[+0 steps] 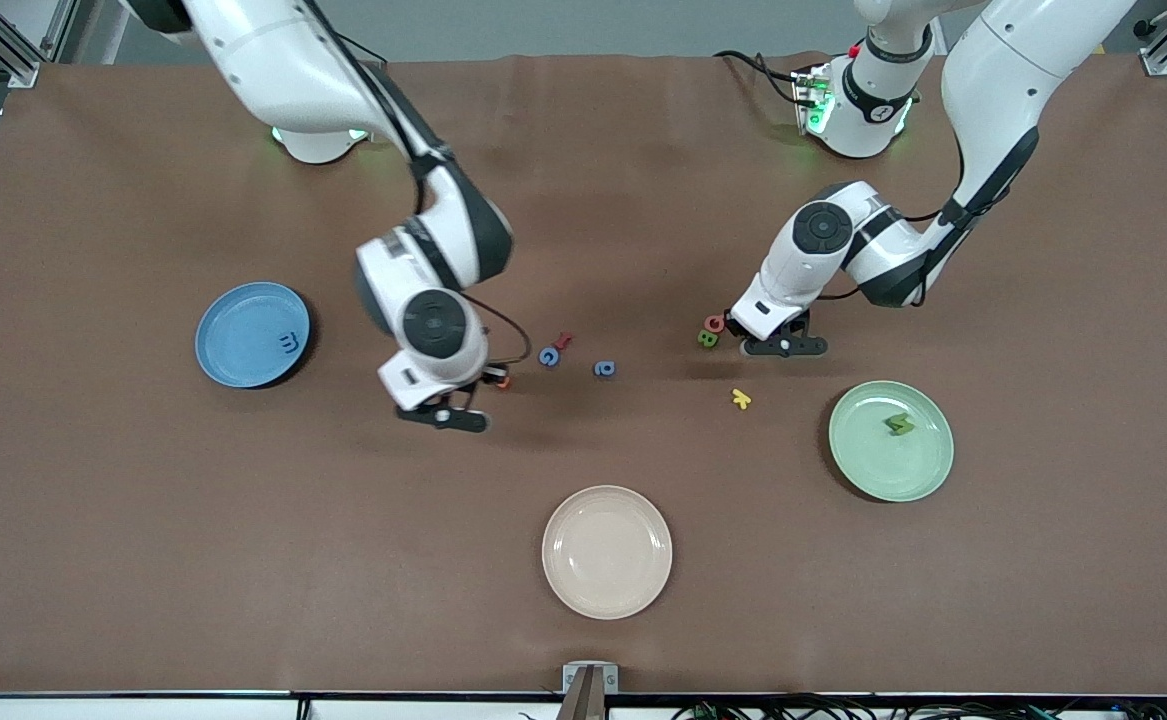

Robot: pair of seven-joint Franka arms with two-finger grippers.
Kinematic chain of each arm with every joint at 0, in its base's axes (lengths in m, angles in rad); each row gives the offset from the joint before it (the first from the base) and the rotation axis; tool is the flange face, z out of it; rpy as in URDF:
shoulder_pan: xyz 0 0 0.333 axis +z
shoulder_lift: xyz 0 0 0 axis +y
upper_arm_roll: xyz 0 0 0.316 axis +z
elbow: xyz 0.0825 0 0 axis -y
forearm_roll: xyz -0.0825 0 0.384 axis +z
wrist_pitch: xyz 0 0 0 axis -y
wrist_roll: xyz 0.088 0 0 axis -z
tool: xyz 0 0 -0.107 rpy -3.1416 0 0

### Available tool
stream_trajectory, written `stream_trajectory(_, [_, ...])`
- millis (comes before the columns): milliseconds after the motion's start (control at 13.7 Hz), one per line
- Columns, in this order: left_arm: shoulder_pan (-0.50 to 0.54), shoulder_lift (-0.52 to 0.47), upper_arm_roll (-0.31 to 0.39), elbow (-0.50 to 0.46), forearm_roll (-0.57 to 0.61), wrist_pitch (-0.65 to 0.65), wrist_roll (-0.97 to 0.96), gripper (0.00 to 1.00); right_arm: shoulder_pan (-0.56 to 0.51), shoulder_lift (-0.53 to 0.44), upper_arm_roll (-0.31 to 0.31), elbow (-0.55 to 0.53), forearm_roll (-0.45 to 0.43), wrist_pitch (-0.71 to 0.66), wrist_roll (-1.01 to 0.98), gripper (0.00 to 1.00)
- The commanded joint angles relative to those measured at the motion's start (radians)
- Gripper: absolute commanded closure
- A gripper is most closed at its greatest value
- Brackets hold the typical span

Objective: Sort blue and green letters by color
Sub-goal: 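Place the green letter on the green plate while the right gripper places blue letter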

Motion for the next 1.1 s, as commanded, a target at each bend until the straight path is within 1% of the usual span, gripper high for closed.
stream_trajectory(0, [0.043,-0.040,-0.006,0.071,0.024,-0.016,-0.009,0.99,-0.121,-0.210,0.017,-0.243,-0.012,0.009,-0.220,0.99])
stream_trajectory(73, [0.045,-0.036,-0.005,0.116,0.024,-0.050,0.000,0.99,-0.172,-0.267,0.017,-0.312,-0.013,0.018,-0.301,0.99])
stream_trajectory(146, [0.045,-0.036,-0.005,0.165,0.024,-0.120,0.026,0.99,-0.216,-0.313,0.017,-0.372,-0.022,0.034,-0.376,0.99])
stream_trajectory(220, [0.047,-0.036,-0.003,0.214,0.024,-0.189,0.065,0.99,-0.272,-0.364,0.017,-0.446,-0.050,0.064,-0.462,0.99])
stream_trajectory(293, [0.051,-0.030,0.000,0.251,0.019,-0.231,0.107,0.99,-0.333,-0.401,0.017,-0.518,-0.062,0.108,-0.543,0.99])
stream_trajectory(366, [0.079,-0.019,0.001,0.276,0.019,-0.249,0.143,0.99,-0.394,-0.431,0.017,-0.587,-0.064,0.167,-0.634,0.99])
stream_trajectory(513, [0.180,0.021,0.003,0.299,0.019,-0.250,0.277,0.99,-0.506,-0.461,0.017,-0.691,-0.064,0.263,-0.784,0.99])
stream_trajectory(659, [0.270,0.072,0.001,0.319,0.019,-0.250,0.407,0.99,-0.597,-0.461,0.017,-0.757,-0.065,0.342,-0.903,0.98])
stream_trajectory(732, [0.293,0.090,0.001,0.319,0.019,-0.248,0.425,0.98,-0.628,-0.456,0.017,-0.790,-0.065,0.383,-0.935,0.91])
stream_trajectory(805, [0.300,0.105,0.003,0.319,0.019,-0.247,0.425,0.98,-0.654,-0.453,0.017,-0.811,-0.065,0.417,-0.946,0.70])
stream_trajectory(879, [0.307,0.116,0.004,0.317,0.021,-0.247,0.427,0.97,-0.668,-0.448,0.017,-0.818,-0.065,0.429,-0.945,0.34])
stream_trajectory(952, [0.327,0.130,0.004,0.317,0.024,-0.244,0.433,0.96,-0.672,-0.444,0.017,-0.818,-0.064,0.431,-0.943,0.01])
stream_trajectory(1025, [0.341,0.145,0.004,0.319,0.026,-0.240,0.438,0.96,-0.676,-0.444,0.018,-0.818,-0.064,0.428,-0.943,0.00])
